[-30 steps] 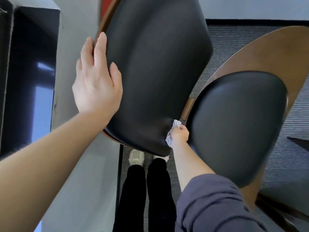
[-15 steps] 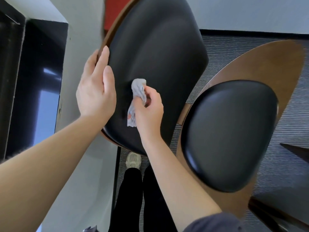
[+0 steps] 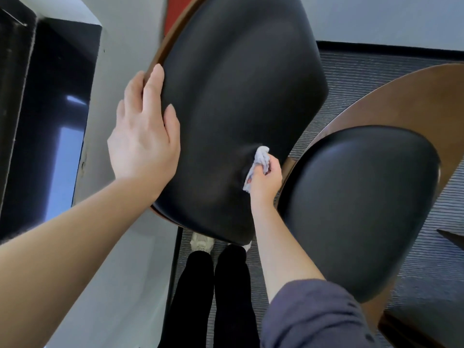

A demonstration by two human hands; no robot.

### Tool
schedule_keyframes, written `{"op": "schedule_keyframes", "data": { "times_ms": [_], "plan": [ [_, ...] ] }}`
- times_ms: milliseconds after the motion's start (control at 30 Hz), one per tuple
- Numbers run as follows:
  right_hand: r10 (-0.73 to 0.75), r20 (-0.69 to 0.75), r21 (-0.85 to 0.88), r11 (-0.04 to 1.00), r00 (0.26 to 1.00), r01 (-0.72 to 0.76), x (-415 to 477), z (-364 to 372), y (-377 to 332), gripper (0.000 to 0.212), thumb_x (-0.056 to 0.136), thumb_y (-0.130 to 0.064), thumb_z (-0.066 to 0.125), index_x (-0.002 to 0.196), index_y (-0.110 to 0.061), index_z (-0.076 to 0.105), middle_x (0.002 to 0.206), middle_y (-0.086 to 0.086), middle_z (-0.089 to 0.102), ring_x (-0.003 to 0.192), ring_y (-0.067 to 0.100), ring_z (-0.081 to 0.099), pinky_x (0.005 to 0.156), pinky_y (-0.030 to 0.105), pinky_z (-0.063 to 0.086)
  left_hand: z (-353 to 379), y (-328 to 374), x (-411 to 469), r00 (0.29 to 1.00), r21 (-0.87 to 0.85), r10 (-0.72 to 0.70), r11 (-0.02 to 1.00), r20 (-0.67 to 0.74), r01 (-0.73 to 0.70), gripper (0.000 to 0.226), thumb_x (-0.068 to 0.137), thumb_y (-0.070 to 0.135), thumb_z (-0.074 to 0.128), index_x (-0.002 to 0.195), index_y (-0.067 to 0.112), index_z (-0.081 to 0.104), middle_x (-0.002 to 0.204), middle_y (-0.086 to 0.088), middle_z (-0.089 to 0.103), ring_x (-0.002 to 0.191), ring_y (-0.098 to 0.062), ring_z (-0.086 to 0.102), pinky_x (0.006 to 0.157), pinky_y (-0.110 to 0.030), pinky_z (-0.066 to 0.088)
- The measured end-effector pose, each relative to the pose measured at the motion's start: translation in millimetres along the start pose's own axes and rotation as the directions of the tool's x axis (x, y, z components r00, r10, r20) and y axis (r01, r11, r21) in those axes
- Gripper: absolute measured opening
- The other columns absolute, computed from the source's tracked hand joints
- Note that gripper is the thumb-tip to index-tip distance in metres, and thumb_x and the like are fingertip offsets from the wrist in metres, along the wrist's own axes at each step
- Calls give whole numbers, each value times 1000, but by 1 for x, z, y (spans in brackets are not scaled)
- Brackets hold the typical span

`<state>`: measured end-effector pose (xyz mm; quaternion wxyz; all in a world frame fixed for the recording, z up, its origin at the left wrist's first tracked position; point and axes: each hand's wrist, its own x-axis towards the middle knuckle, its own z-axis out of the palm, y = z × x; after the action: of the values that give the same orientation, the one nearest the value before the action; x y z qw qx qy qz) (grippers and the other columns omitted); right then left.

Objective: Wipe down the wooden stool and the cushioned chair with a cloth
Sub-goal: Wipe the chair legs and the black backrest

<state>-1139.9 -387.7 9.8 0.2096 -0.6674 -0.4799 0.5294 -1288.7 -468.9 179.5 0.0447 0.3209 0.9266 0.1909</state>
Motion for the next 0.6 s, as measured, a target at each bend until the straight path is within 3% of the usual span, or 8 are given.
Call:
{"op": "schedule_keyframes", "data": {
  "times_ms": [67,133,233,300,400,467,533,600],
  "plan": [
    [134,-49,-13,991,990,-135,23,0,28,23,89,-6,47,87,-24,61,87,1,62,81,16,60,79,33,50,1,-1,0,1000,14,3,1000,-3,-2,51,101,31,32,151,27,24,154,1,31,133,-22,38,91,-47,45],
    [252,-87,-12,967,964,-254,40,-3,53,23,86,-5,46,82,-25,58,81,0,58,78,20,56,73,34,47,2,-2,0,1000,21,10,1000,-7,-10,51,101,31,33,151,27,24,153,1,32,132,-22,38,88,-47,45],
    [457,-91,-2,889,885,-459,53,-10,81,11,80,-18,45,77,-24,52,79,2,53,66,21,50,57,29,41,3,-2,0,1000,23,16,1000,-18,-16,51,101,29,34,151,27,25,153,2,32,132,-22,38,84,-45,45],
    [542,-143,48,840,828,-541,54,-13,84,14,84,-21,45,72,-24,49,73,-1,49,55,17,40,51,24,34,3,-3,-1,999,25,20,1000,-27,-19,52,101,28,34,151,26,25,153,2,33,132,-22,39,85,-45,45],
    [601,-168,145,799,782,-583,50,-12,80,22,94,-21,45,74,-23,52,71,-2,45,53,14,37,48,22,31,3,-3,-1,999,25,31,999,-25,-30,52,101,28,34,152,25,25,152,1,33,132,-22,39,85,-45,44],
    [595,-158,213,800,788,-562,44,-10,65,14,95,-23,50,90,-22,63,69,1,49,48,15,41,44,20,32,2,-3,-1,999,22,33,999,-22,-33,52,101,28,34,152,24,25,152,1,34,132,-23,39,83,-45,44],
    [542,-133,279,824,830,-493,38,-5,42,12,94,-20,54,98,-18,65,61,1,50,40,13,42,40,19,33,1,-2,-1,999,17,29,999,-15,-29,52,101,27,34,151,25,25,152,1,34,132,-22,39,82,-45,45],
    [412,-111,311,879,904,-362,33,5,15,18,92,-16,54,103,-10,66,68,3,59,51,15,56,48,27,49,0,-1,-2,1000,16,21,1000,-8,-21,51,101,27,35,151,25,25,152,1,33,131,-22,39,81,-45,45]
  ]
}}
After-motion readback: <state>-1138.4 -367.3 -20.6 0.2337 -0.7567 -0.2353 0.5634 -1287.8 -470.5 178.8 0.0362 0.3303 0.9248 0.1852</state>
